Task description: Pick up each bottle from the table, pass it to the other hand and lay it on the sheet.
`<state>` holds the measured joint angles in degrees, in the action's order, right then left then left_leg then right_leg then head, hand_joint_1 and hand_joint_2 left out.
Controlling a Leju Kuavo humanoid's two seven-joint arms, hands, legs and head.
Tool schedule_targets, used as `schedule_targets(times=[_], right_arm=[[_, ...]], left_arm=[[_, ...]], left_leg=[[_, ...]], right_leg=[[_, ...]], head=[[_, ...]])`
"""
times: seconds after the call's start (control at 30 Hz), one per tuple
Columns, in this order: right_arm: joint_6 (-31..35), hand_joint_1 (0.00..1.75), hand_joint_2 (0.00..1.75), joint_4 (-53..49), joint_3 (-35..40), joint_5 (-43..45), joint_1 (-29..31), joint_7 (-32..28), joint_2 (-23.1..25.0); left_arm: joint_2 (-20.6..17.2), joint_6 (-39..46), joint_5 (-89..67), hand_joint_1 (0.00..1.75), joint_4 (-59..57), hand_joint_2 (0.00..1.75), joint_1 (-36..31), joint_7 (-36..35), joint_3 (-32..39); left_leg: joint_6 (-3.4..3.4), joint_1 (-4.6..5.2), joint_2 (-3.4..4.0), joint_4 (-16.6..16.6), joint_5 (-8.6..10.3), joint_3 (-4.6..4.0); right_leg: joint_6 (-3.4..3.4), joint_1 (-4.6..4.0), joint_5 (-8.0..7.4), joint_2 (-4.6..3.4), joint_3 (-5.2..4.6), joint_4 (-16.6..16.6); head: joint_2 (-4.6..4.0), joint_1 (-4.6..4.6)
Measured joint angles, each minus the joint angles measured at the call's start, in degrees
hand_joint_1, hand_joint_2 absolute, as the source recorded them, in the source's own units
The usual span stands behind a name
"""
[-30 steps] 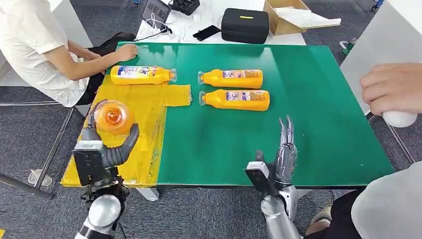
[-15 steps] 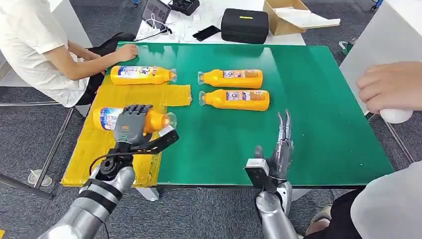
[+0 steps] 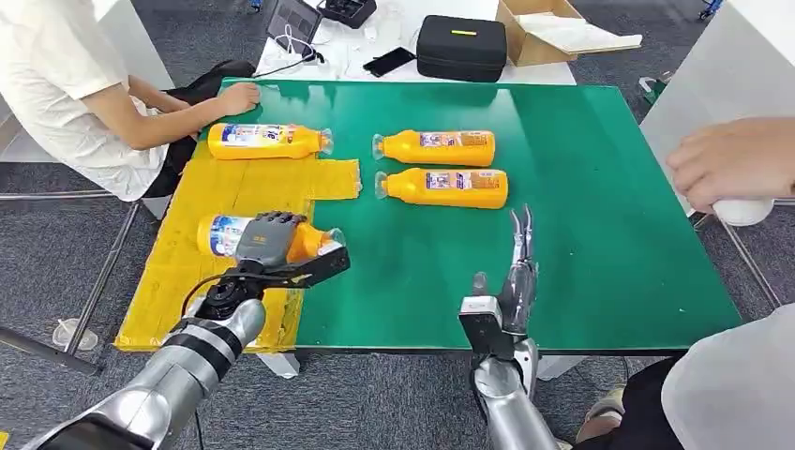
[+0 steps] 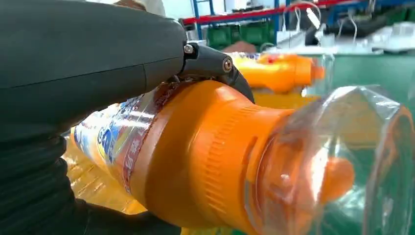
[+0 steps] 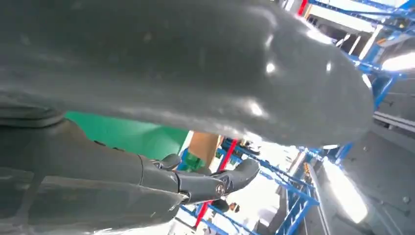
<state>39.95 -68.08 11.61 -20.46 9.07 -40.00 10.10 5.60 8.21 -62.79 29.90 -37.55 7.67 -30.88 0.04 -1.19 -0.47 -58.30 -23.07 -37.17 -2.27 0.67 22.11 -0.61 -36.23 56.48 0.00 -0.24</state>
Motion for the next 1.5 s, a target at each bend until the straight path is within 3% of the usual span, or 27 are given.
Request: schedule_targets(times=[0.07,0.1,0.13,0.17,0.2,0.23,0.27,0.3,0.73,1.33,1.5], right_arm=[[0.0,0.00,0.00,0.4,0.8,0.8,0.2,0.0,-0.2],[0.0,0.00,0.00,0.6,1.1,1.1,0.3,0.0,-0.4],[0.0,0.00,0.00,0.7,1.4,1.2,0.4,0.0,-0.5],[0.0,0.00,0.00,0.8,1.5,1.2,0.4,0.0,-0.6],[0.0,0.00,0.00,0.9,1.7,1.4,0.4,0.0,-0.7],[0.0,0.00,0.00,1.1,1.8,1.6,0.4,0.0,-0.8],[0.0,0.00,0.00,1.2,2.1,2.0,0.5,0.0,-0.9],[0.0,0.00,0.00,1.4,2.3,2.3,0.6,0.0,-1.0],[-0.1,0.00,0.00,3.1,4.1,3.1,2.0,0.0,-2.0],[-0.1,0.00,0.00,4.5,4.5,4.4,3.0,0.0,-2.1],[-0.1,0.00,0.00,4.6,4.5,4.0,3.0,0.0,-2.2]], left_arm=[[0.3,-2.3,0.4,1.50,-0.9,1.75,-0.9,0.3,0.0],[0.3,-3.1,0.5,1.34,-1.3,1.75,-1.2,0.4,0.0],[0.5,-3.6,0.6,0.93,-1.5,1.75,-1.5,0.5,0.0],[0.5,-3.9,0.6,1.03,-1.7,1.75,-1.7,0.5,0.0],[0.6,-4.1,0.8,0.99,-1.9,1.75,-1.8,0.5,0.0],[0.7,-4.6,0.9,0.72,-2.2,1.75,-2.0,0.6,0.0],[0.7,-4.8,1.0,0.19,-2.4,1.75,-2.1,0.6,0.0],[0.7,-4.8,1.0,0.00,-2.6,1.75,-2.2,0.5,0.0],[1.3,-10.1,7.9,0.00,-5.6,1.75,-3.0,0.2,1.2],[1.5,-12.0,9.0,0.00,-7.0,1.75,-4.2,0.3,1.9],[1.4,-10.2,10.1,0.00,-7.0,1.75,-3.8,3.1,1.9]], left_leg=[[0.00,0.00,-0.01,0.0,0.00,0.00],[0.00,0.00,-0.01,0.0,0.00,0.00],[0.00,0.00,-0.01,0.0,0.00,0.00],[0.00,0.00,-0.01,0.0,0.00,0.00],[0.00,0.00,-0.01,0.0,0.00,0.00],[0.00,0.00,-0.01,0.0,0.00,0.00],[0.00,0.00,-0.01,0.0,0.00,0.00],[0.00,0.00,-0.01,0.0,0.00,0.00],[0.00,0.00,-0.01,0.0,0.00,0.00],[0.00,0.00,-0.01,0.0,0.00,0.00],[0.00,0.00,-0.01,0.0,0.00,0.00]], right_leg=[[0.00,0.00,0.00,0.00,0.01,0.0],[0.00,0.00,0.00,0.00,0.01,0.0],[0.00,0.00,0.00,0.00,0.01,0.0],[0.00,0.00,0.00,0.00,0.01,0.0],[0.00,0.00,0.00,0.00,0.01,0.0],[0.00,0.00,0.00,0.00,0.01,0.0],[0.00,0.00,0.00,0.00,0.00,0.0],[0.00,0.00,0.00,0.00,0.00,0.0],[0.00,0.00,0.00,0.00,0.01,0.0],[0.00,0.00,0.00,0.00,0.03,0.0],[0.00,0.00,0.00,0.00,0.03,0.0]], head=[[0.00,0.02],[0.00,0.00],[0.02,0.00],[0.02,0.00],[0.00,0.00],[0.00,0.00],[0.00,0.00],[0.00,0.00],[0.00,0.00],[0.00,0.00],[0.00,0.00]])
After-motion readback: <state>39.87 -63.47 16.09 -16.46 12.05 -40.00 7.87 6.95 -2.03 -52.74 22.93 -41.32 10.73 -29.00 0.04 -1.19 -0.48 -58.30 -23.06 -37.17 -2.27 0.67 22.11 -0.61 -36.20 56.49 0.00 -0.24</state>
